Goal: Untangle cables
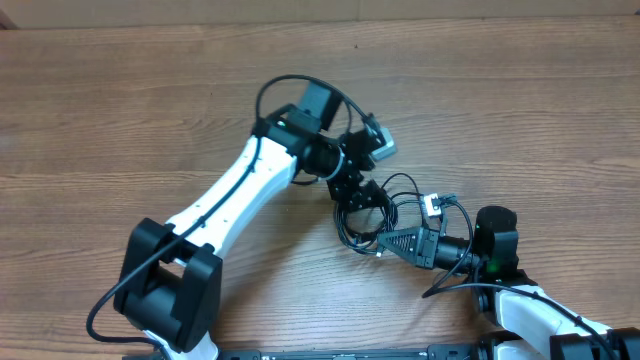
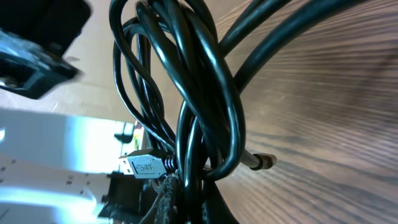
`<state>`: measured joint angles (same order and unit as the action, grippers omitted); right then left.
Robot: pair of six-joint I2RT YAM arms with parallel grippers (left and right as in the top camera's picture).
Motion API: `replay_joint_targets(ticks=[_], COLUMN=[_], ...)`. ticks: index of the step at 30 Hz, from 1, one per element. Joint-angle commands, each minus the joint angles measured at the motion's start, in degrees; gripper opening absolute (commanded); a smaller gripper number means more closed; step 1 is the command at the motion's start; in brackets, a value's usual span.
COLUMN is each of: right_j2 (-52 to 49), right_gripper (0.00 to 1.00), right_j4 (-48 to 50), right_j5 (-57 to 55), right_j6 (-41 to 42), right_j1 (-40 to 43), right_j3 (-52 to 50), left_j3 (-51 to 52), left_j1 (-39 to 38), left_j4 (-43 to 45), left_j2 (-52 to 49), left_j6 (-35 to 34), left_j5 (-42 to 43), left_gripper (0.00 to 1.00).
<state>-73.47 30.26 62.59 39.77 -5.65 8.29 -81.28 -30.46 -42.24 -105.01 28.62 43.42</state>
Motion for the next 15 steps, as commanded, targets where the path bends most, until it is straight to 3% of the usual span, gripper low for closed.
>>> replay_joint_targets(ticks=[1,4,7,8,15], right_j2=[0.7,0.6,0.6,0.7,0.7], right_gripper=[0.04,0.04,0.04,0.04,0.04], right_j4=[1.2,1.6,1.6,1.6,5.8], right_j5=[4.9,4.9,4.9,4.9,7.9], right_j6=[-2.4,-2.4,-2.4,-2.4,-3.6], right_j1=[-0.1,-0.1,-0.1,-0.1,-0.1], right_j3=[0.8,0.8,0.8,0.8,0.8], left_j3=[-1.3,-1.3,-1.3,-1.3,-1.3], left_j1=[-2.2,-2.7,-2.6,-2.6,-2.5], left_j4=[-1.1,-3.8,-6.5,-7.0,-8.4], left_j2=[0.1,0.1,0.1,0.1,0.1], left_j6=[4.3,8.0,10.7,10.9,10.3], left_j5=[-3.6,-3.6,-3.6,-3.7,-3.1], left_gripper=[0.78,0.47,0.08,0.04,0.04])
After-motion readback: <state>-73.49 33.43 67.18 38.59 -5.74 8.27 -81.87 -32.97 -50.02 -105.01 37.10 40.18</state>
